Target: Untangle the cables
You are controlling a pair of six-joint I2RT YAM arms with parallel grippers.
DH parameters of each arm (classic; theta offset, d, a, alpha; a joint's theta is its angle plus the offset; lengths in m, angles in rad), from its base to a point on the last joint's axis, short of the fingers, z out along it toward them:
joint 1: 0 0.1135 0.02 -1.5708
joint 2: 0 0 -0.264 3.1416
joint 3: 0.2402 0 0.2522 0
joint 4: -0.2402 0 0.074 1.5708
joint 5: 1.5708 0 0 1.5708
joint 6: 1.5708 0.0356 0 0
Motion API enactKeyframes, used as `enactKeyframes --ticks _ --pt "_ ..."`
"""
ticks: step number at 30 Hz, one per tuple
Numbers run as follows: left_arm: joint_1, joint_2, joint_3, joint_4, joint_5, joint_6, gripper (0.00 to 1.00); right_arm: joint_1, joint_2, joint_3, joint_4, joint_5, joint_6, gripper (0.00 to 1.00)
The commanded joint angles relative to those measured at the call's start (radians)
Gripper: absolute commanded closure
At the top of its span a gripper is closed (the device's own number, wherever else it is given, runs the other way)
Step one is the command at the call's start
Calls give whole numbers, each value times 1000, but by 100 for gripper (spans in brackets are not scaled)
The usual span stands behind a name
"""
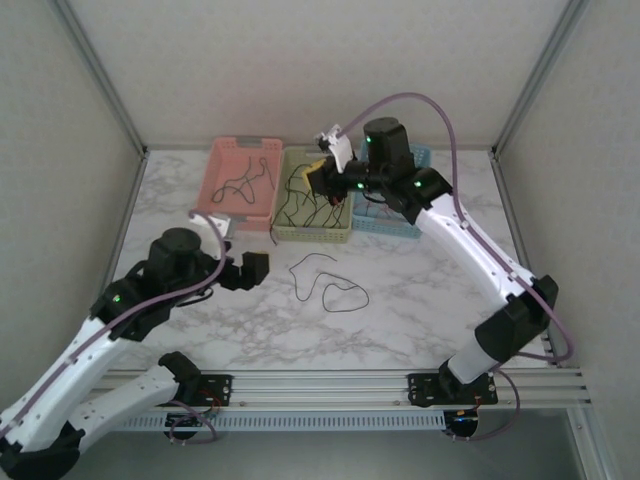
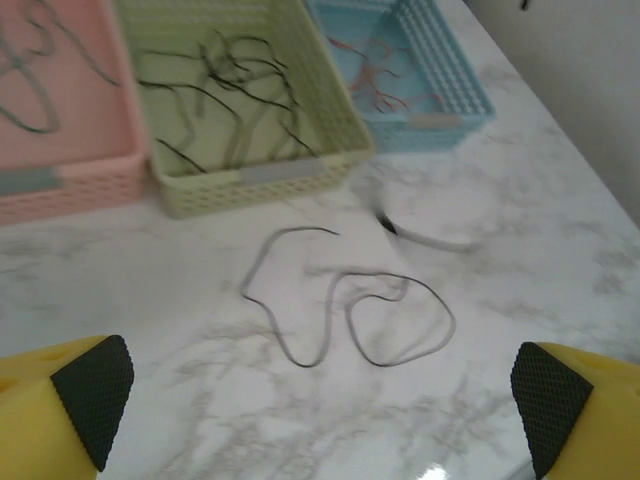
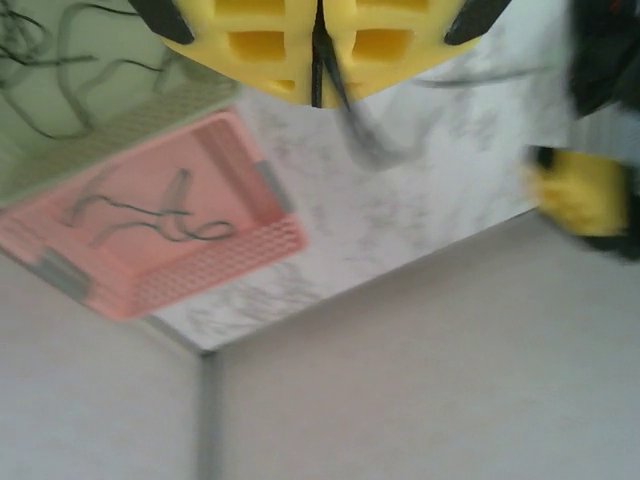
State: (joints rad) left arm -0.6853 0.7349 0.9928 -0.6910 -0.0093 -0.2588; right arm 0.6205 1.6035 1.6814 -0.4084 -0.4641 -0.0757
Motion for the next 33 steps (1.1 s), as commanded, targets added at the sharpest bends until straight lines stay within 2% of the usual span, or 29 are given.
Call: enactKeyframes --ticks 1,3,7,14,15,18,19,21,25,29,33 --pt "4 -59 -6 -145 -178 11 0 -38 104 84 66 281 142 100" --pt "4 -87 -24 -130 -166 3 0 -47 188 142 49 372 185 100" --pt "4 -103 -43 -118 -142 -3 0 -61 368 281 2 445 225 100" --pt "4 -103 -52 -115 -115 -7 0 -62 594 465 -115 475 288 100" --pt "4 -102 -55 -113 -113 -7 0 -62 611 466 -110 468 292 95" --pt "4 -101 -55 -113 -111 -8 0 -50 653 530 -180 513 284 47" --pt "4 -102 -56 -113 -109 -9 0 -42 652 544 -195 536 261 41" --pt "4 -106 -58 -113 -105 -12 0 -29 622 546 -204 564 217 37" --pt "4 -111 -61 -109 -100 -15 0 -28 483 488 -209 537 198 36" --pt "4 -112 -61 -102 -96 -20 0 -25 251 265 -150 444 195 36" --pt "4 -126 -63 -98 -105 -25 0 -4 39 -27 -131 349 194 37"
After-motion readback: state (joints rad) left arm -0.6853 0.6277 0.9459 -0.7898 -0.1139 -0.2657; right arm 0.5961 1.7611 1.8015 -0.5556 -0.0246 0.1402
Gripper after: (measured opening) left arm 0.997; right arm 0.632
